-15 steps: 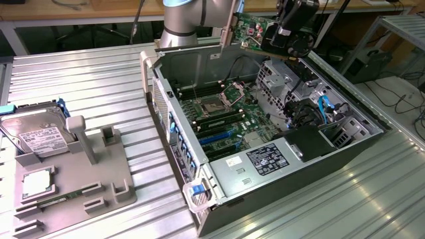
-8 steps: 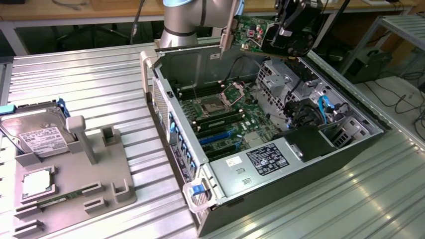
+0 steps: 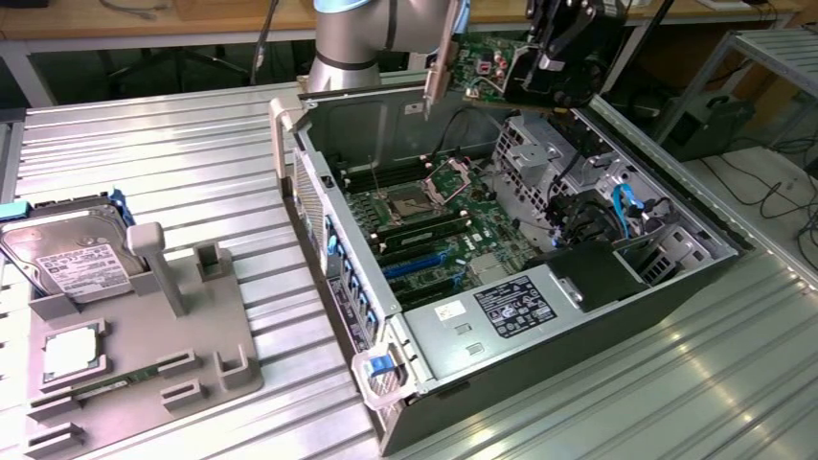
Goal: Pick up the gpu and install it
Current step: 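Insert the gpu into the slot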
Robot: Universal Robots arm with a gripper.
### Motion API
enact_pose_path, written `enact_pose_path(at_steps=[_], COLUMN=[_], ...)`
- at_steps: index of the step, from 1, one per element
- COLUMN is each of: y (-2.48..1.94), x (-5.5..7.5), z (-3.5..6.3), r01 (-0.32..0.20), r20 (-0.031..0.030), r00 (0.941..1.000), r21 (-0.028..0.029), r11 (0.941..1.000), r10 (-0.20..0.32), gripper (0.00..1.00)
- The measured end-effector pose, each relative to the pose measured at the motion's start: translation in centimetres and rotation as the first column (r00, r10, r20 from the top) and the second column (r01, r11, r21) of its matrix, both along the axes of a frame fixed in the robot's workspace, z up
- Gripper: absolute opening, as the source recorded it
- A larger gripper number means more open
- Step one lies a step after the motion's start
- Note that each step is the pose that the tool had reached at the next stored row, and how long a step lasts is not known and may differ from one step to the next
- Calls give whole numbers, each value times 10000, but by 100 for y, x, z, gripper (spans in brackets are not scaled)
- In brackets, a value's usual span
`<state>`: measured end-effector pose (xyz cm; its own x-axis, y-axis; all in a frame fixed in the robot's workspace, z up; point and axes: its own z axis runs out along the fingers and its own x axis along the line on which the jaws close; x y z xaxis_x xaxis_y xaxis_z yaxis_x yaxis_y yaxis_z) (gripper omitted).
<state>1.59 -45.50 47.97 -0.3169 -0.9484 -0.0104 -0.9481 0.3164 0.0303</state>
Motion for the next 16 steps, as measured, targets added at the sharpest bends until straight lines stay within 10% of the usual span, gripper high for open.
enact_pose_path(at_steps=[8,14,16], y=[-2,-8,-26], x=[0,0,-4], z=[-8,-77,-174], r01=[-950,-3340,-3459], r20=[18,82,317], r00=[9955,9425,9377], r21=[1,-7,-68], r11=[9955,9426,9383], r10=[950,3340,3459], gripper=[27,27,27])
